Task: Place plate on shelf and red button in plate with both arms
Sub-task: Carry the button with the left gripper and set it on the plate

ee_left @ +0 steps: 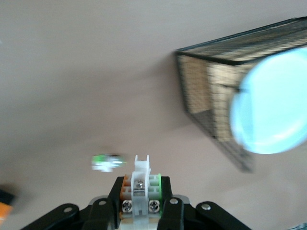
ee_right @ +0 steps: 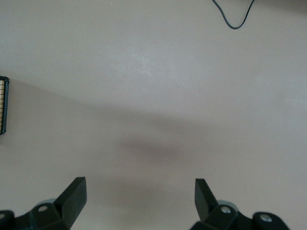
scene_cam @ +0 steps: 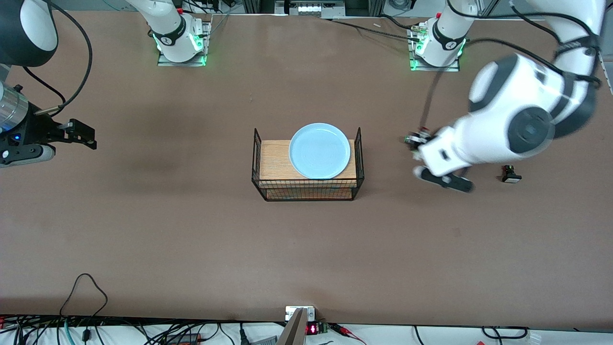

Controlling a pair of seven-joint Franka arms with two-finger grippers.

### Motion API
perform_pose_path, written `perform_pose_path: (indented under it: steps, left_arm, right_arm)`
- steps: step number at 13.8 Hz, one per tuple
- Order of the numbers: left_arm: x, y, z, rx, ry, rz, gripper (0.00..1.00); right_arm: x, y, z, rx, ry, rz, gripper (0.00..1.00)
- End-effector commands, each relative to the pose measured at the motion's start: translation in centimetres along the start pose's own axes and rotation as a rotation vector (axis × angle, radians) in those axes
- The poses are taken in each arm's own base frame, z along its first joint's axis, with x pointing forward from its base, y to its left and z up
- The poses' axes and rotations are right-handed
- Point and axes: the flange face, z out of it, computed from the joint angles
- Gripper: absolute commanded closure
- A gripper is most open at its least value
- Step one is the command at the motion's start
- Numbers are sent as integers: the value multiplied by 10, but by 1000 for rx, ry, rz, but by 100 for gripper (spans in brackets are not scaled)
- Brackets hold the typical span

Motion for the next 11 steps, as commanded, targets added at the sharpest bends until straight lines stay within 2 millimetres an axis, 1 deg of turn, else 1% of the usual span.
perform_pose_path:
  steps: [1,2,3,4,5,7,8,9,10,11]
  left_arm:
    - [-7,68,4,-99,-36,-97,96]
    - [-5,94,7,-124,-7,-118,96]
    - [-1,116,18,-137,13,-148,96]
    - [7,131,32,-153,30,-174,96]
    - [14,142,43,-169,51,-185,96]
    - [33,154,74,-196,79,-185,95]
    - [44,154,87,-193,103,-184,95]
    - [49,156,101,-160,117,-163,95]
    - [55,161,122,-145,97,-154,94]
    - [55,166,128,-142,101,-145,92]
  right_arm:
    - [3,10,-3,-8,-4,1,0]
    - [4,12,1,-7,-10,4,0]
    - [4,14,1,-5,-8,9,0]
    - [4,15,2,-2,-9,9,0]
    - [2,21,0,1,-5,31,0]
    - [3,24,3,16,-6,37,0]
    - [3,24,4,16,-6,37,0]
    - [2,24,3,17,-11,35,0]
    - [2,25,2,17,-9,37,0]
    - [3,26,-10,8,9,32,0]
